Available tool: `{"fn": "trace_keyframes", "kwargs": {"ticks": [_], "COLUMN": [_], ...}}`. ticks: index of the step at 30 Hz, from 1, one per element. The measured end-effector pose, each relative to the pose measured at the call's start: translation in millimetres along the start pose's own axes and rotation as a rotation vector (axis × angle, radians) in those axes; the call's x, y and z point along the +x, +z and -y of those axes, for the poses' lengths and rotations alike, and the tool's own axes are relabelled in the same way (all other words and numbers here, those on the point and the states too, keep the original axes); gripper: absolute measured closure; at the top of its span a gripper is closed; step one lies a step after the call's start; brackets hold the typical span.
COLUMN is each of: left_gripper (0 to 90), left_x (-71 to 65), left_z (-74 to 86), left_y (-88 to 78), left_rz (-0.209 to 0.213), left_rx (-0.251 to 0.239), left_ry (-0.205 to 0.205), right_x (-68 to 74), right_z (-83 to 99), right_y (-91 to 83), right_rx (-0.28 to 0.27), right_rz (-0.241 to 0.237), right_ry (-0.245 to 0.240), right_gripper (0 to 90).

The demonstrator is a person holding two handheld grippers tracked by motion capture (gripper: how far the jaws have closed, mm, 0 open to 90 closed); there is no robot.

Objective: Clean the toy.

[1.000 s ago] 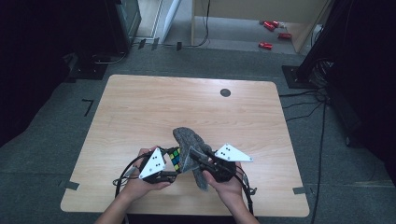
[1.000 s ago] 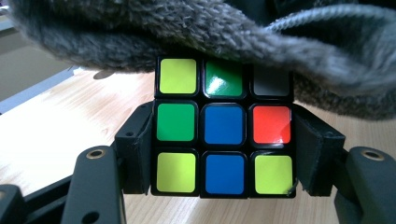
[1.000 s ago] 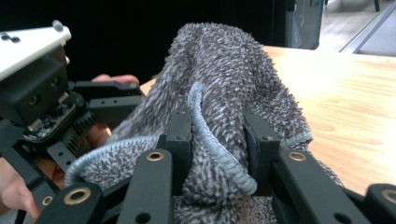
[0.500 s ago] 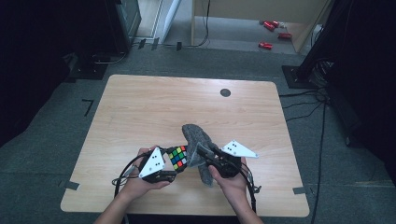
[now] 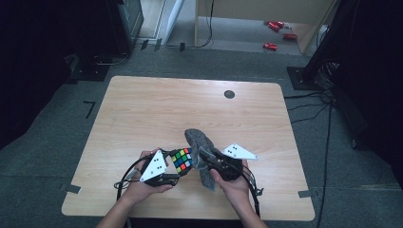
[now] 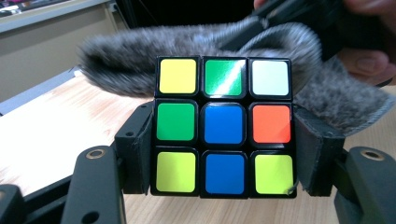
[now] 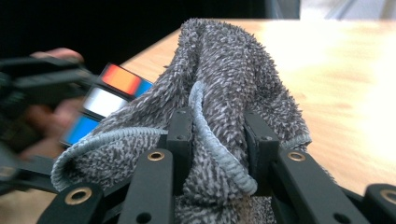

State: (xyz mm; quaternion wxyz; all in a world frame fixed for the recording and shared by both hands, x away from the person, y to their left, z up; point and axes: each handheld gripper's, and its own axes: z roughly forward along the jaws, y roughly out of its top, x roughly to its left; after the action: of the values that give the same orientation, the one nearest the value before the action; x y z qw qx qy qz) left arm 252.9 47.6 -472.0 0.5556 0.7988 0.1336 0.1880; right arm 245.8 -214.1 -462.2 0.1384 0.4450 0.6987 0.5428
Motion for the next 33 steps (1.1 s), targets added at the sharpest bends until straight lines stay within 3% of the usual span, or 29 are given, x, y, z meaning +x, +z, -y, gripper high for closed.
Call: {"fn": "trace_keyframes", "kwargs": {"ticks": [4,8,13,15,18,20,23,28,33], "left_gripper": [35.2,35.2,35.2,35.2,35.2,35.2,35.2,35.2,35.2], "left_x": [1.5,1.0,-5.1,-7.5,-9.2,-7.3,-4.1,0.6,0.0], "left_z": [-0.8,1.5,1.7,1.0,-1.7,-1.9,-3.3,-3.6,0.4], "left_y": [-1.2,1.1,6.4,7.4,6.2,3.8,0.7,-2.7,1.1], "left_rz": [-0.003,-0.004,0.015,0.024,0.021,0.021,0.013,0.003,-0.001], "left_rx": [-0.008,0.021,0.041,0.039,0.034,0.022,-0.001,-0.020,0.023], "left_ry": [-0.003,0.009,0.032,0.037,0.045,0.033,0.014,-0.005,0.015], "right_x": [-6.4,-5.0,11.6,21.4,27.9,22.0,14.2,-1.7,0.2], "right_z": [1.6,-5.3,-14.7,-15.1,-9.5,-6.8,-4.5,-0.6,-6.2], "right_y": [2.4,-6.9,-18.9,-18.0,-10.3,-8.4,-6.8,-2.1,-9.9], "right_rx": [0.037,-0.019,-0.120,-0.124,-0.092,-0.088,-0.075,-0.015,-0.067], "right_rz": [0.025,0.024,-0.056,-0.089,-0.093,-0.083,-0.038,0.006,-0.017], "right_ry": [0.012,0.015,-0.021,-0.051,-0.077,-0.049,-0.052,0.007,0.027], "right_gripper": [69.0,68.9,68.5,68.4,67.9,68.1,68.1,68.5,68.5]}}
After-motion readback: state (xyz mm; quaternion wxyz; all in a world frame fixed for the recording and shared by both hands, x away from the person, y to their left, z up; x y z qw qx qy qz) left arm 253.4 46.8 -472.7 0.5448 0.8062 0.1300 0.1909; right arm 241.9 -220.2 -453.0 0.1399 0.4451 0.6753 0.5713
